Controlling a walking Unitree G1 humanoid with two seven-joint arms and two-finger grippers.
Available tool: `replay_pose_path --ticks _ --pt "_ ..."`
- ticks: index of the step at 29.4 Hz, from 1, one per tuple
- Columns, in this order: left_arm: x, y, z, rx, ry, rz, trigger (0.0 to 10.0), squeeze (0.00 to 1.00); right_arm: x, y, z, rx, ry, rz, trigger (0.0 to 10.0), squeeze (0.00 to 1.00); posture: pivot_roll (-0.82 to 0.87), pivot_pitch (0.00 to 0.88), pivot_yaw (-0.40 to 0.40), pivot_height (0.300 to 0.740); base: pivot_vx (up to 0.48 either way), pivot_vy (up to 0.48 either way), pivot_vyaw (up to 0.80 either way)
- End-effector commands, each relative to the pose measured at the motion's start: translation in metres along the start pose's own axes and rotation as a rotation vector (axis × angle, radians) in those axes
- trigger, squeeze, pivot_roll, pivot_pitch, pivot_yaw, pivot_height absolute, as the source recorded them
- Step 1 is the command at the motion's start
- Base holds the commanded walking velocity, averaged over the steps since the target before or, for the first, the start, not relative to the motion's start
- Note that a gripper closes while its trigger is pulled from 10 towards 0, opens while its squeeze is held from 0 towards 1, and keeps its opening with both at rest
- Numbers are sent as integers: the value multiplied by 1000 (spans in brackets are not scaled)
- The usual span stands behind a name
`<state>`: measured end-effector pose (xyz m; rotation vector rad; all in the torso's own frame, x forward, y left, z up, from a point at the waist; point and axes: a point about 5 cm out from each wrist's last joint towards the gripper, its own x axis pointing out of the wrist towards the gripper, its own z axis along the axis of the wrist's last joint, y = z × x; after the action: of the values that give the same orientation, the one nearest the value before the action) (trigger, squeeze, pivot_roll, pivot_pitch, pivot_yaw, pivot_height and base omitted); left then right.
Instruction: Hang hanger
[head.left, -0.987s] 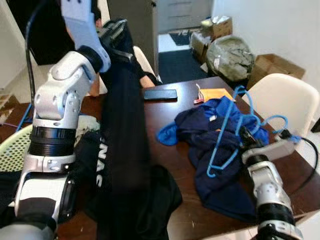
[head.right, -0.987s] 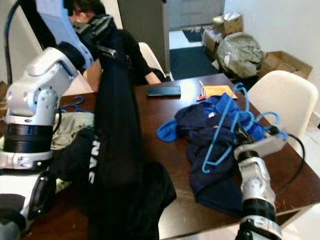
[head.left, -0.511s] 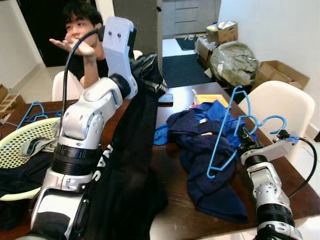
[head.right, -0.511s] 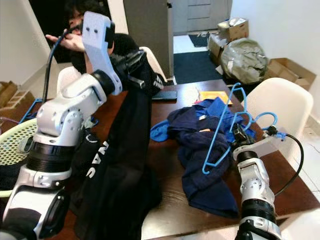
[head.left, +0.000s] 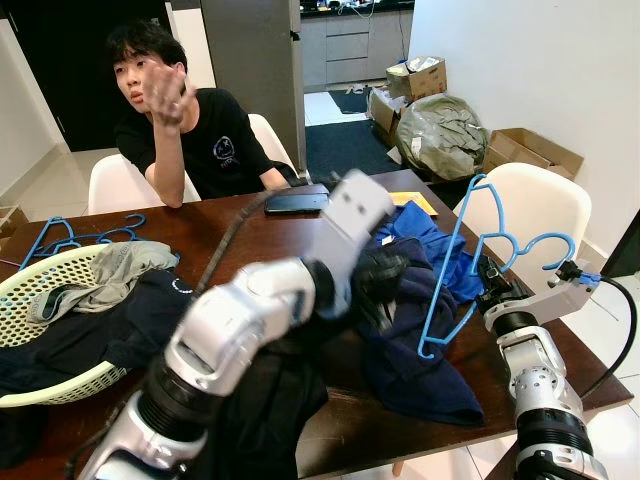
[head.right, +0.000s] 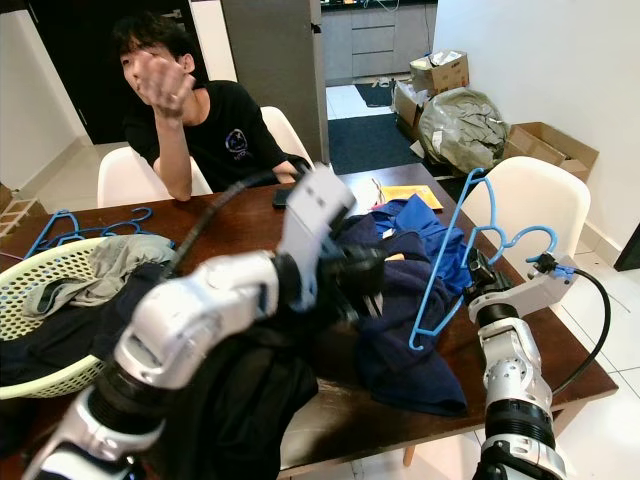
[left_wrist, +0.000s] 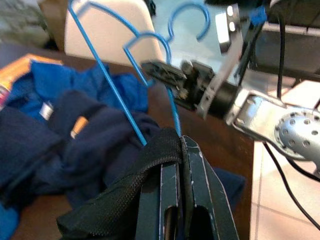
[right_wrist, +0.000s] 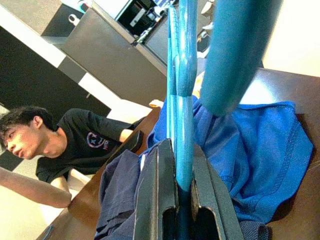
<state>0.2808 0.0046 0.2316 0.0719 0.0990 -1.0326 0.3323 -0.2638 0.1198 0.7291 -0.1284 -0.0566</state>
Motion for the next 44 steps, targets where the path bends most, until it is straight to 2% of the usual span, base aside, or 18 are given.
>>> replay_pose_path --ticks 1,8,10,11,16,18,19,20,21,22,23,24,25,27,32,38,41,44 --pt "1 0 -10 -29 49 7 10000 0 0 0 -4 11 15 -2 10000 0 -23 0 35 740 0 0 0" --pt "4 -7 -29 -96 135 24 10000 0 -1 0 -5 12 19 -1 10000 0 -22 0 35 740 0 0 0" --pt "2 2 -19 -91 63 84 10000 0 -1 0 -5 11 20 -1 10000 0 -24 0 34 740 0 0 0" --pt "-4 20 1 -75 -44 169 10000 0 -1 0 -5 11 20 -1 10000 0 -24 0 34 740 0 0 0" --pt "-18 48 29 -28 -190 315 10000 0 0 1 -5 12 19 -1 10000 0 -21 0 31 740 0 0 0" --pt "-46 86 68 46 -329 495 10000 0 0 1 -5 14 19 -1 10000 0 -20 0 31 740 0 0 0" --pt "-46 86 68 46 -329 495 10000 0 0 1 -5 14 19 -1 10000 0 -20 0 31 740 0 0 0" --pt "-67 108 96 126 -389 606 10000 0 0 1 -6 17 20 -2 10000 0 -2 0 29 740 0 0 0" --pt "-67 108 96 126 -389 606 10000 0 0 1 -6 17 20 -2 10000 0 -2 0 29 740 0 0 0" --pt "-85 121 126 207 -448 679 10000 0 0 1 -7 19 21 -1 10000 0 -2 0 29 740 0 0 0" --pt "-85 121 126 207 -448 679 10000 0 0 1 -7 19 21 -1 10000 0 -2 0 29 740 0 0 0" --pt "-98 124 157 278 -517 709 10000 0 1 2 -8 21 23 -1 10000 0 -1 0 32 740 0 0 0" --pt "-98 124 157 278 -517 709 10000 0 1 2 -8 21 23 -1 10000 0 -1 0 32 740 0 0 0" --pt "-108 104 220 413 -681 653 10000 0 1 1 -9 23 24 -2 10000 0 1 0 29 740 0 0 0" --pt "-112 90 262 515 -786 662 10000 0 1 0 -10 21 26 -6 10000 0 -3 0 26 740 0 0 0" --pt "-115 94 276 557 -817 738 10000 0 1 -1 -10 17 30 -8 10000 0 -4 0 28 740 0 0 0" --pt "-83 102 240 530 -675 672 10000 0 0 -1 -8 18 27 -9 10000 0 -9 0 29 740 0 0 0" --pt "-73 105 225 504 -626 648 10000 0 0 -2 -8 20 25 -10 10000 0 -9 0 29 740 0 0 0"
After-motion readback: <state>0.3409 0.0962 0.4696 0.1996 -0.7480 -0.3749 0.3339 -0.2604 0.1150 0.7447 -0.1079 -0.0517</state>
